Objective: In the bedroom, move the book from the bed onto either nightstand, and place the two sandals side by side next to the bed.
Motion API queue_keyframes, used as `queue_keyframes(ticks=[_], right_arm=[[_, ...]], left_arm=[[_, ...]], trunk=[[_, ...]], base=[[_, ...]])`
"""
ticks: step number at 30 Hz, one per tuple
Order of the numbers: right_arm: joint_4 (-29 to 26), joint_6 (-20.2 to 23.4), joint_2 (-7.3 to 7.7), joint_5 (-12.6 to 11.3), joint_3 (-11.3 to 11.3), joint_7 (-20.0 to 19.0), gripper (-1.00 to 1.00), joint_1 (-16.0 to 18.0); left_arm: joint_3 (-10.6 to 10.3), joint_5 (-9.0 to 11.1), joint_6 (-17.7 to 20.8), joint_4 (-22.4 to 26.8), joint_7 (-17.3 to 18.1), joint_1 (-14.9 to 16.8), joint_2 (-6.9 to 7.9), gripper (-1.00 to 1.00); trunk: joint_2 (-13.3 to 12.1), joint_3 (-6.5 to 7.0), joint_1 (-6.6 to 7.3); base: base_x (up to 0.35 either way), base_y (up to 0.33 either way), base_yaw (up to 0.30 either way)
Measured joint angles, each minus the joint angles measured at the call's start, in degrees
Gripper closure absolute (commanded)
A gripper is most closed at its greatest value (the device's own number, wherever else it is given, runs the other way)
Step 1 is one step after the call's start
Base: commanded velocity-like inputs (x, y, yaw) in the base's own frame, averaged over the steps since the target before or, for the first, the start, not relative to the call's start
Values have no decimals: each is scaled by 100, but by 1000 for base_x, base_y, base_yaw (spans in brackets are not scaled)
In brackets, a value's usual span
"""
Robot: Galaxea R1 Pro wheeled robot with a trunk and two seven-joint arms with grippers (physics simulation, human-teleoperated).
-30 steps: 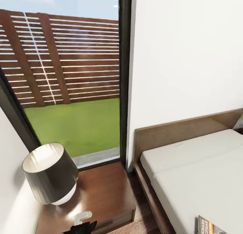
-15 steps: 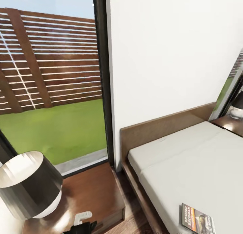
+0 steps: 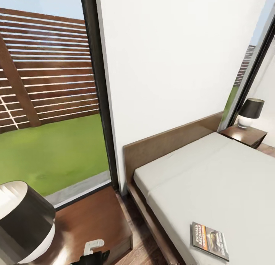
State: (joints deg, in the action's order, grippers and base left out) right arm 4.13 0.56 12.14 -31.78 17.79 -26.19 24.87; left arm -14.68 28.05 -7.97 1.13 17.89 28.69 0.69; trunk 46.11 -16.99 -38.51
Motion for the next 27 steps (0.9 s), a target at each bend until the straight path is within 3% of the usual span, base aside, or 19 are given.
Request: queue_keyframes(ticks=[27], right_arm=[[-1, 0, 1, 4, -1, 5, -100, -1]], left_arm=[[-3, -1, 0, -4, 0, 1, -10, -100]], trunk=[[0, -15, 0]], base=[[0, 0, -283]])
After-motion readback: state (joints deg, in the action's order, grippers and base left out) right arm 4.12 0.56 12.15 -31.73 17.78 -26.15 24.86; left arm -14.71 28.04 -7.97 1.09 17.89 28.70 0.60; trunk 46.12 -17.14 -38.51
